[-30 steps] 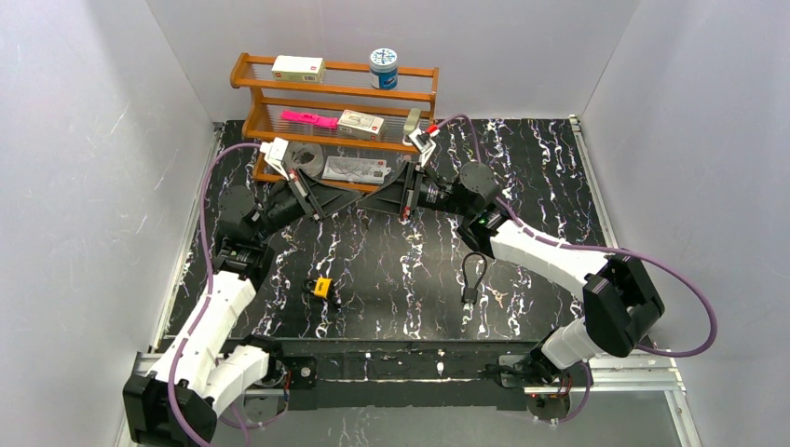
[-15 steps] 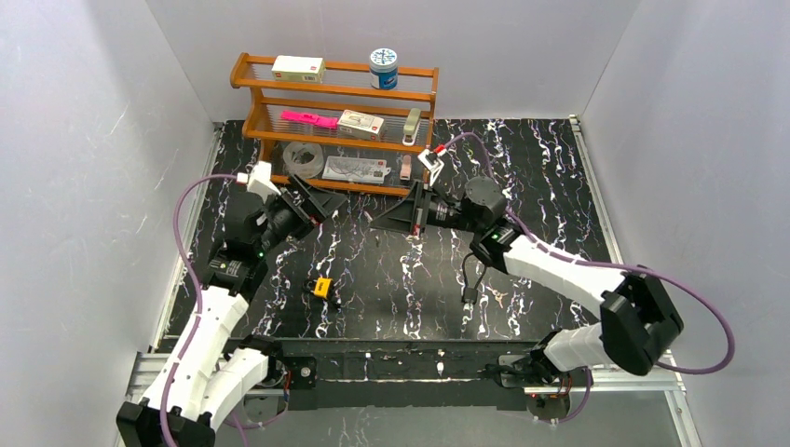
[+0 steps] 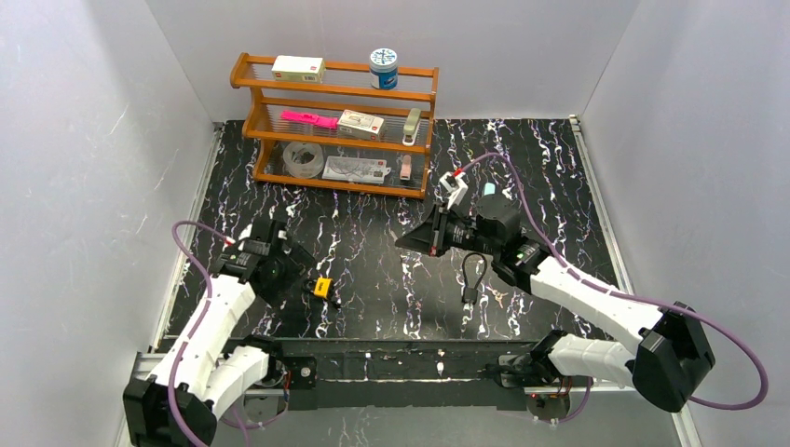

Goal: Unlock with the key

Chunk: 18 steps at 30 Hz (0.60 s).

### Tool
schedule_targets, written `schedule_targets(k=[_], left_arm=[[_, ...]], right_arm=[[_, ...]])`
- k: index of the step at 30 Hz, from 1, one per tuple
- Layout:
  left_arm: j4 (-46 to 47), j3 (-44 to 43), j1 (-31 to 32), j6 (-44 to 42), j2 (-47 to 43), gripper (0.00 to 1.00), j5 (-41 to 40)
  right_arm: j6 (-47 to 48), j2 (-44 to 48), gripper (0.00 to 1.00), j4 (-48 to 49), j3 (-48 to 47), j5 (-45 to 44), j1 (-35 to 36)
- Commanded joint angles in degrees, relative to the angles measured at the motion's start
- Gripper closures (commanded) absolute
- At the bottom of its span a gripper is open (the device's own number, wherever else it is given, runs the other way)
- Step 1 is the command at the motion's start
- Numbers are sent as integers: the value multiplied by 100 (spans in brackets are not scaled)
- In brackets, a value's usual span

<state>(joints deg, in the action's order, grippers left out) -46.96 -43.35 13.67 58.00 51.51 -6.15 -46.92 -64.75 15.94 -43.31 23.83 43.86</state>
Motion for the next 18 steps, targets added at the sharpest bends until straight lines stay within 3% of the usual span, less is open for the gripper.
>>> schedule_targets(k=[1,4,11,18], left_arm=[[-151,533,50,779,218,10,-44],[293,746,345,1223,599,10,123],[655,448,1056,1622,1722,11,-485],[1143,568,1085,1895,1534,11,-941]], right_arm=[[258,260,99,-188,177,-233,-22],[322,317,99,-239,278,-267,-17],[581,365,99,-486,286,-381,-31],[662,283,99,-542,256,-329,-28]])
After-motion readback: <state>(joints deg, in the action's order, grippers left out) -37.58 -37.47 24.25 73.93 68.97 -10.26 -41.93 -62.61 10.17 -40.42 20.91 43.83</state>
